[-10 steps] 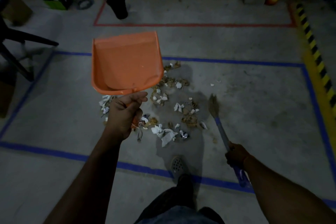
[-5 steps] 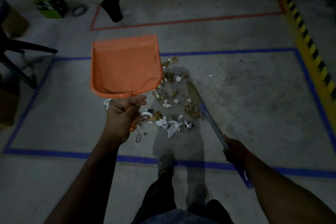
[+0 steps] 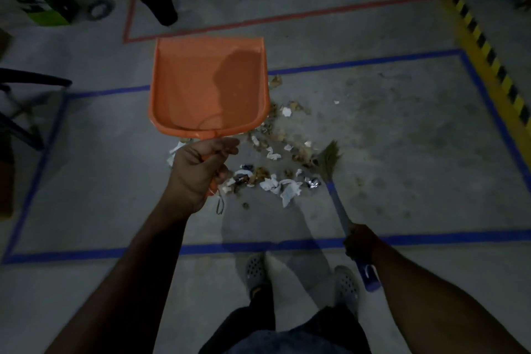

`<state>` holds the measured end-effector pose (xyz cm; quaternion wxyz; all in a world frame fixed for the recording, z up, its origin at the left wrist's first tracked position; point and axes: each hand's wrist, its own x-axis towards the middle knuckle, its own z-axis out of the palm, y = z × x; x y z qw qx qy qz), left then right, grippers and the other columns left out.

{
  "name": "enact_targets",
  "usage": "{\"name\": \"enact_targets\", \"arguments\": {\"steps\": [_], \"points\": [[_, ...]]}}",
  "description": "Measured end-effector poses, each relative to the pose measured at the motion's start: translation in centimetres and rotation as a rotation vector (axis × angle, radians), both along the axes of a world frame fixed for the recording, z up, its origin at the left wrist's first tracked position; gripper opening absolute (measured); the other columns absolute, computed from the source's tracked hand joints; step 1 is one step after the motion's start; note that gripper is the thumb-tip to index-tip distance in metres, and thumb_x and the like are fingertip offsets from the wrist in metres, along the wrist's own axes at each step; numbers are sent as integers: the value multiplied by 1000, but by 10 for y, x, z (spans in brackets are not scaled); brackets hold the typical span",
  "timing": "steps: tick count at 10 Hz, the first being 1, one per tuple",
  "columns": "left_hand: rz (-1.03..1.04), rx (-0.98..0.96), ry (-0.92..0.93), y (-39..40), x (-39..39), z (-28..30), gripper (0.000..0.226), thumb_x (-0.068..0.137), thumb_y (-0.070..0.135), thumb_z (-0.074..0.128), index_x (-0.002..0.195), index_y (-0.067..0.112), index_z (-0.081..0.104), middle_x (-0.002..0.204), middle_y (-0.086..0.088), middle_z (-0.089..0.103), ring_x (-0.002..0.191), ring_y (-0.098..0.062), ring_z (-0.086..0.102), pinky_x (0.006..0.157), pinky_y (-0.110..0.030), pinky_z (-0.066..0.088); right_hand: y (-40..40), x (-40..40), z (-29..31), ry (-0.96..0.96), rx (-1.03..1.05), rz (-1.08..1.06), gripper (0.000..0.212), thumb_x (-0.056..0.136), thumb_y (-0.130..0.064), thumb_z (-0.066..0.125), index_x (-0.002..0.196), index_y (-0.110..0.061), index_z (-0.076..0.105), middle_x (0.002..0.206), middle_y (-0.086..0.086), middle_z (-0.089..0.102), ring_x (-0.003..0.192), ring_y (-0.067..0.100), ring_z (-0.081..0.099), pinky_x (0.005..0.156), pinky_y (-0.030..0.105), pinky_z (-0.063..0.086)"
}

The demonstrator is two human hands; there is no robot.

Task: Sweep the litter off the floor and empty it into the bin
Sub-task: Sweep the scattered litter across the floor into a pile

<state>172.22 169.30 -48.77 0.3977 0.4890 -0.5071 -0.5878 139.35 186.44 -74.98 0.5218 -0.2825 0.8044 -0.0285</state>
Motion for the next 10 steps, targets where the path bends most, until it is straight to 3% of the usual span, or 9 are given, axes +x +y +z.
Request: {"name": "enact_targets", "arguments": {"steps": [1, 2, 3, 4, 5, 6, 8, 9, 10], "points": [[22, -6, -89, -6, 35, -1, 24, 98, -5, 51, 102, 2, 73, 82, -6, 72, 40, -12, 42, 37, -15, 28, -32, 61, 4, -77, -53, 59, 49, 73, -7, 61, 122, 1, 58, 90, 14, 64, 76, 29, 64, 72, 41, 59], [19, -9, -94, -12, 77, 3, 22, 97, -7, 49, 109, -8, 68, 70, 0, 70, 40, -10, 41, 37, -14, 30, -63, 103, 5, -145, -89, 151, 58, 62, -15, 57, 117, 2, 59, 79, 15, 62, 71, 30, 63, 67, 45, 57], [40, 20, -83, -14, 107, 1, 22, 97, -6, 50, 110, -7, 68, 81, -3, 72, 41, -11, 44, 38, -13, 31, -83, 135, 6, -183, -132, 197, 55, 73, -3, 57, 128, -4, 56, 77, 11, 63, 65, 28, 61, 58, 34, 51], [71, 24, -60, -20, 129, -1, 23, 97, -8, 48, 110, -8, 67, 73, 1, 70, 40, -10, 43, 38, -14, 31, -84, 154, 12, -195, -188, 180, 69, 74, 7, 54, 139, -14, 51, 65, 4, 59, 53, 21, 55, 53, 29, 46], [89, 29, -48, -23, 133, -3, 30, 96, -11, 46, 101, 3, 73, 78, -3, 72, 40, -11, 41, 39, -16, 30, -73, 153, 15, -165, -238, 209, 78, 74, 2, 57, 147, -24, 43, 72, 0, 59, 60, 19, 55, 60, 34, 50], [44, 22, 5, -28, 129, -7, 33, 96, -13, 44, 102, 4, 72, 84, -6, 73, 41, -12, 43, 40, -18, 33, -53, 135, 25, -125, -232, 208, 75, 81, -2, 62, 149, -24, 39, 89, 8, 66, 67, 19, 62, 64, 34, 55], [-93, 33, 52, -28, 97, -12, 28, 95, -6, 49, 109, 4, 71, 96, -13, 71, 46, -14, 46, 42, -22, 29, 4, 96, 53, -45, -173, -4, 72, 88, 5, 57, 150, -27, 36, 81, 22, 69, 54, 24, 61, 44, 28, 48], [-133, 37, 82, -24, 72, -10, 29, 94, -5, 51, 104, 9, 75, 92, -10, 73, 45, -13, 48, 40, -19, 33, 38, 76, 61, -24, -177, -133, 71, 89, 8, 55, 150, -24, 37, 75, 18, 65, 53, 26, 59, 43, 28, 48], [-162, 62, 101, -18, 46, -7, 28, 96, -10, 48, 105, 3, 71, 88, -9, 71, 42, -10, 47, 37, -15, 33, 70, 58, 61, 6, -164, -238, 71, 86, 7, 57, 148, -23, 41, 69, 18, 64, 55, 32, 62, 52, 35, 51]]}}
